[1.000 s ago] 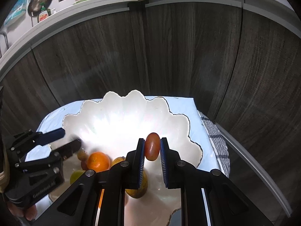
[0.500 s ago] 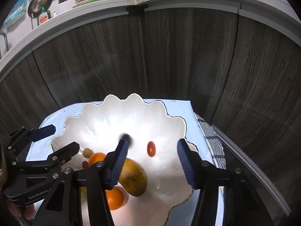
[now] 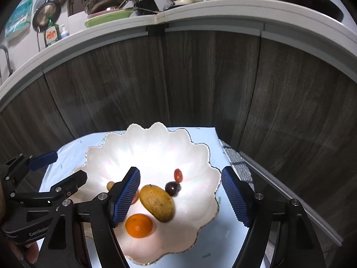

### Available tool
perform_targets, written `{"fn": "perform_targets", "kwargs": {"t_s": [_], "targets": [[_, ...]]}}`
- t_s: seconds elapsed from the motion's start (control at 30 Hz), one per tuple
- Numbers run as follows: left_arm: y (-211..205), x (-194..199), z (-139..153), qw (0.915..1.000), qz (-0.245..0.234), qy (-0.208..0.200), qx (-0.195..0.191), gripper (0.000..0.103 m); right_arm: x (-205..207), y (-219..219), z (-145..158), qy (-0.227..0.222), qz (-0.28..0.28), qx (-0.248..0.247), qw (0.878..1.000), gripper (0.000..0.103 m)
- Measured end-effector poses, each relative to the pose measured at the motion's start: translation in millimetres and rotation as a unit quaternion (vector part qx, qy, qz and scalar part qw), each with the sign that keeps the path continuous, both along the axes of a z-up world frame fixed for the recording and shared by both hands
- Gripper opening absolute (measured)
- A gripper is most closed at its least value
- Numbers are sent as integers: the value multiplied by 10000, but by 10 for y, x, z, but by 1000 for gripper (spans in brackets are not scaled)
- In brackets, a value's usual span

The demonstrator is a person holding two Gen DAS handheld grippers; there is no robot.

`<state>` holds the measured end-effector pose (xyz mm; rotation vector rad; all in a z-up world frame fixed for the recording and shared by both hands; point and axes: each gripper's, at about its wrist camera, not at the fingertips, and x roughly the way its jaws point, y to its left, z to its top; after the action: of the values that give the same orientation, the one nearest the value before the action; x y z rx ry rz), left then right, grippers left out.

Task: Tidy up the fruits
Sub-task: 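Move both open tools back toward the blueberry and brown kiwi on the cloth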

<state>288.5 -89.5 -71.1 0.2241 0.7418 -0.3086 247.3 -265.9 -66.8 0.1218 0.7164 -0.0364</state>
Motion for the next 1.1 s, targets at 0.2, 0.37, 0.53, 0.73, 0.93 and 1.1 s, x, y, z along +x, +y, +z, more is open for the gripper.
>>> {"fn": "perform_targets", "kwargs": {"t_s": [0.2,0.37,0.53,0.73,0.93,1.1], "targets": [[18,-178,129,9998,-139,-120,-12,76,-216,-12,104,-111,-215,52,9997,76],[50,-320,163,9993,-306,-196,5,76,-419,-15,118,-183,-576,67,9981,80],[85,-474,141,9984,-504,-245,69,76,-613,-3,89,-198,-899,70,9957,80],[138,-610,77,9973,-659,-281,135,76,-768,56,-27,-87,-1128,125,9935,80],[202,-688,-25,9965,-793,-225,168,76,-897,132,-150,37,-1376,77,9905,80],[253,-753,-126,9952,-943,-190,177,76,-967,210,-251,132,-1431,112,9896,80]]}}
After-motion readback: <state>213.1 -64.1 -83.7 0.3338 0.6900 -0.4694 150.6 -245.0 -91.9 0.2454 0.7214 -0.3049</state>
